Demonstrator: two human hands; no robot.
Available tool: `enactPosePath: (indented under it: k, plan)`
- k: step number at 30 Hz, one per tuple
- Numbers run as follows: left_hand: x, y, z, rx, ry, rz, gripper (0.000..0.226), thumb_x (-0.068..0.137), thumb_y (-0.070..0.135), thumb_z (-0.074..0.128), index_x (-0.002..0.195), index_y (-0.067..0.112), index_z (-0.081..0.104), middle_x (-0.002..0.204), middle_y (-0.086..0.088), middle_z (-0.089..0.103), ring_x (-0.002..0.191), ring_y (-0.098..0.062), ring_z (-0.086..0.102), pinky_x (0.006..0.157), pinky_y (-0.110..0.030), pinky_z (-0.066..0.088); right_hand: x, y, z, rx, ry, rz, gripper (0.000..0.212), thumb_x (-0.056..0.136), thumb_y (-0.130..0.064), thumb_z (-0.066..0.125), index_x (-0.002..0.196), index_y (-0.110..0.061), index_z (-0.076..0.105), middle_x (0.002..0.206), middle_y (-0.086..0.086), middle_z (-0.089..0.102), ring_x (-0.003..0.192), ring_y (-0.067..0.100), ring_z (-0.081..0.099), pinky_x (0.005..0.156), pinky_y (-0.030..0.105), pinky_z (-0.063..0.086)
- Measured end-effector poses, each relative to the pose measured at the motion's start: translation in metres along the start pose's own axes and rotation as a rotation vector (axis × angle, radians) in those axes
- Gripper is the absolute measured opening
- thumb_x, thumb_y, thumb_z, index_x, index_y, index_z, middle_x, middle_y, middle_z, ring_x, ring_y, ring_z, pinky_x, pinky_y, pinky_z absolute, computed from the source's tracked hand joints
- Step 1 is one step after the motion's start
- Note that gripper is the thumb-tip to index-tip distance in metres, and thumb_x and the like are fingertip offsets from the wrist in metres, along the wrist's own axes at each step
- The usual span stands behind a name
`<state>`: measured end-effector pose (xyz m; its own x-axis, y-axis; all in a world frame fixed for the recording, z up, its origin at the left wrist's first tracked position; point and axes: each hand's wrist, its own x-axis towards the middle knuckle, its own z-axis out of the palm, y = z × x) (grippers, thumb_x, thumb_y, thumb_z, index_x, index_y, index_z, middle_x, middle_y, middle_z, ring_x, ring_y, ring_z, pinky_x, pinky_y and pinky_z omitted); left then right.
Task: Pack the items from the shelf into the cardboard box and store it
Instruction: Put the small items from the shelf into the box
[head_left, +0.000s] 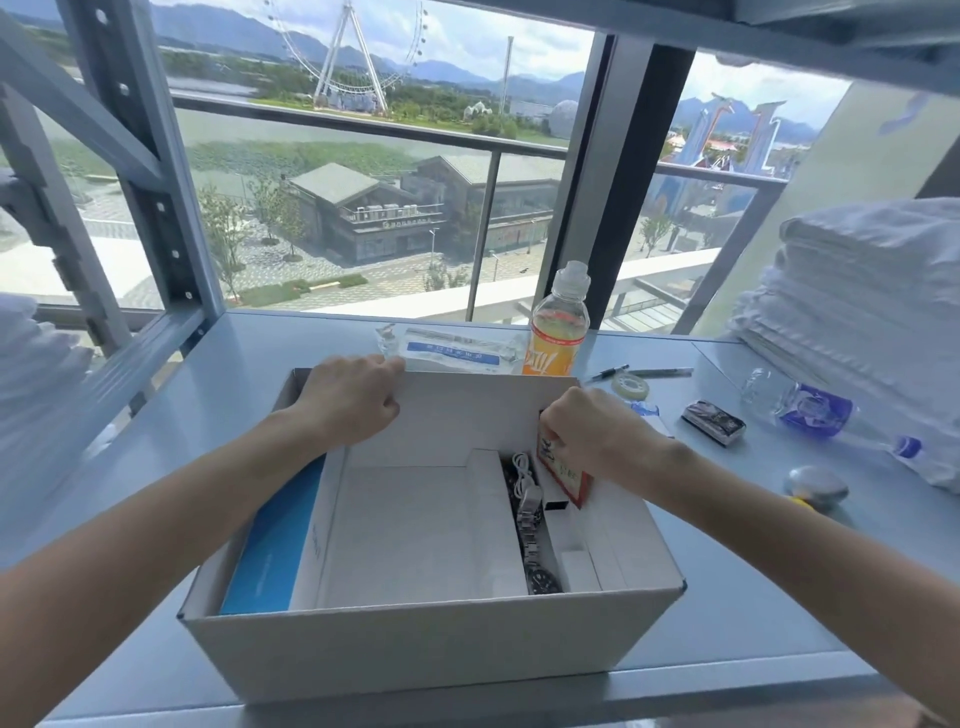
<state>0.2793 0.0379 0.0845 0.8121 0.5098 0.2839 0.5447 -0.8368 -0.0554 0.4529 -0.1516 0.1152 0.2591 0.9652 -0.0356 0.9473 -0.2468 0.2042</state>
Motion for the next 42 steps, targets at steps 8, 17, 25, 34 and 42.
enactPosePath:
  k: [8,17,25,34,42]
  plan:
    - [0.0,0.001,0.0,0.009,0.017,-0.001,0.014,0.085,0.021,0.045,0.096,0.012,0.045,0.096,-0.008,0.059,0.086,-0.029,0.056,0.066,-0.03,0.029,0.001,-0.002,-0.005,0.414,0.117,0.001,0.014,0.083,-0.006,0.061,0.083,-0.002,0.074,0.083,0.008,0.072,0.075,0.019,0.066,0.071,0.031,0.056]
    - [-0.001,0.0,0.001,-0.014,0.031,0.009,0.016,0.085,0.021,0.047,0.084,0.018,0.031,0.096,-0.009,0.059,0.087,-0.03,0.056,0.069,-0.031,0.029,0.002,-0.014,-0.002,0.358,0.105,0.009,0.015,0.082,-0.007,0.06,0.082,-0.001,0.073,0.084,0.01,0.072,0.076,0.022,0.066,0.071,0.033,0.056]
    - [-0.002,0.0,0.001,-0.026,0.031,0.008,0.017,0.084,0.021,0.047,0.085,0.018,0.03,0.095,-0.009,0.058,0.088,-0.029,0.054,0.072,-0.032,0.028,0.015,-0.017,0.002,0.233,-0.144,0.074,0.009,0.075,-0.011,0.066,0.083,-0.008,0.067,0.097,0.01,0.068,0.088,0.027,0.062,0.064,0.029,0.045]
    - [-0.002,-0.001,0.003,-0.032,0.035,0.01,0.017,0.085,0.021,0.046,0.085,0.019,0.03,0.094,-0.008,0.057,0.088,-0.028,0.054,0.073,-0.032,0.027,0.018,-0.018,0.006,0.259,-0.197,0.05,0.017,0.072,-0.009,0.071,0.068,-0.015,0.055,0.093,0.008,0.063,0.082,0.025,0.059,0.054,0.024,0.04]
    - [0.0,-0.001,0.004,-0.039,0.026,0.001,0.017,0.084,0.021,0.048,0.084,0.018,0.031,0.094,-0.009,0.058,0.088,-0.029,0.054,0.072,-0.032,0.028,0.017,-0.023,0.01,0.187,-0.282,-0.062,0.012,0.073,0.0,0.061,0.079,-0.009,0.065,0.087,0.008,0.061,0.072,0.024,0.053,0.047,0.02,0.036]
